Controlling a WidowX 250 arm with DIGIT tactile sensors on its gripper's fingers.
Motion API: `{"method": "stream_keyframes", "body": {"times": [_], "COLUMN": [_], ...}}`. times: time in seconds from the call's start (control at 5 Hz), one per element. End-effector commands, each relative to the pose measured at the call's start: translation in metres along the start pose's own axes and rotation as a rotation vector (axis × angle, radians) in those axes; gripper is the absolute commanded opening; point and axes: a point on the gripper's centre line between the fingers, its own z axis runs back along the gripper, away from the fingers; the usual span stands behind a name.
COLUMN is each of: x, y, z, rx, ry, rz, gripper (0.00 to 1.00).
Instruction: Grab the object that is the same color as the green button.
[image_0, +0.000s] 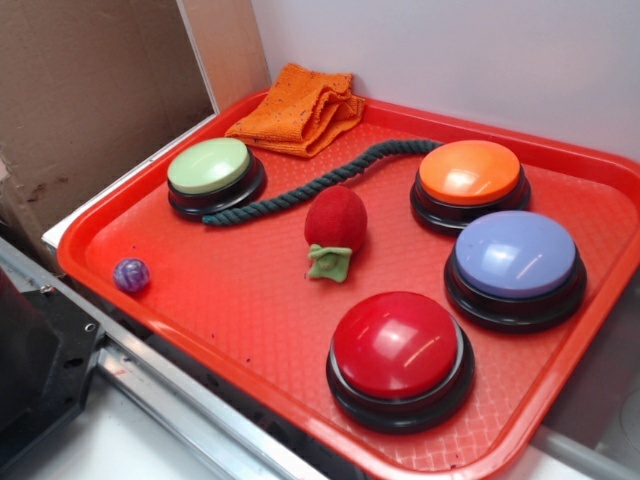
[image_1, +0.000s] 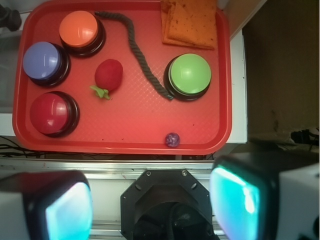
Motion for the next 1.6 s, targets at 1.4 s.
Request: {"method": "stream_keyframes", "body": {"times": [1.4], "x": [0.124], "y": [-0.003], "z": [-0.126], "rx": [0.031], "ry": [-0.218], "rz": [-0.263], "gripper": [1.0]}}
